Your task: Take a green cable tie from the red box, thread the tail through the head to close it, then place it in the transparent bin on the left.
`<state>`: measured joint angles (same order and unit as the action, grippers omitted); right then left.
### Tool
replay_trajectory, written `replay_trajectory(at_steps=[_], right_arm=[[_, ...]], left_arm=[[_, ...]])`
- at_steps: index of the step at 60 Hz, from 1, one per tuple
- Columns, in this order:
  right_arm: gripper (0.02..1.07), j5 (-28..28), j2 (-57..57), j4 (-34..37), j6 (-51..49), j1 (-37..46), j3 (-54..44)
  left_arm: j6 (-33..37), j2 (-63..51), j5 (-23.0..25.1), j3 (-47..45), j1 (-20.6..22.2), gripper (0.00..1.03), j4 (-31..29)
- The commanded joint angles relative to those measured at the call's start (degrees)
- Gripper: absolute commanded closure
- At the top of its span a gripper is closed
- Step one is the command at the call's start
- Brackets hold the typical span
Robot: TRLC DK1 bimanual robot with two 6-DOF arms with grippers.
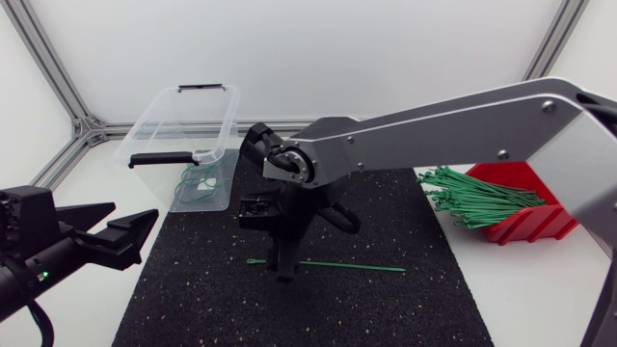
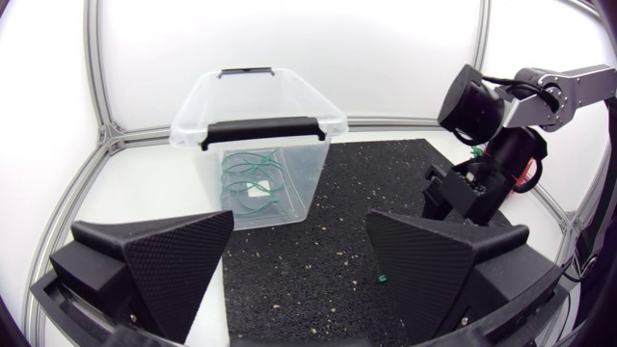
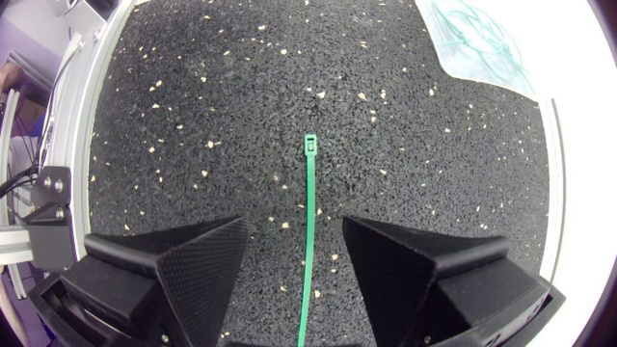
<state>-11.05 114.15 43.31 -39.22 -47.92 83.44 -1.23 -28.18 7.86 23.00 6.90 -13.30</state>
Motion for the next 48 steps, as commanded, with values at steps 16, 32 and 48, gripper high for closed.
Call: replay_trajectory(at_steps=[16, 32, 48], right_arm=[[0.36, -2.2, 6.2, -1.0, -1.3, 0.8, 3.7], [0.44, -3.1, 7.6, -2.1, -2.2, 2.9, 2.4], [0.44, -3.6, 7.9, -3.3, -2.4, 2.1, -0.6]], left_arm=[[2.8, -13.2, 6.2, 6.8, 0.8, 0.12, 0.8], [10.3, -16.9, 6.6, 7.8, 0.6, 0.12, 2.0], [11.5, -17.8, 6.6, 7.6, 0.2, 0.12, 2.0]])
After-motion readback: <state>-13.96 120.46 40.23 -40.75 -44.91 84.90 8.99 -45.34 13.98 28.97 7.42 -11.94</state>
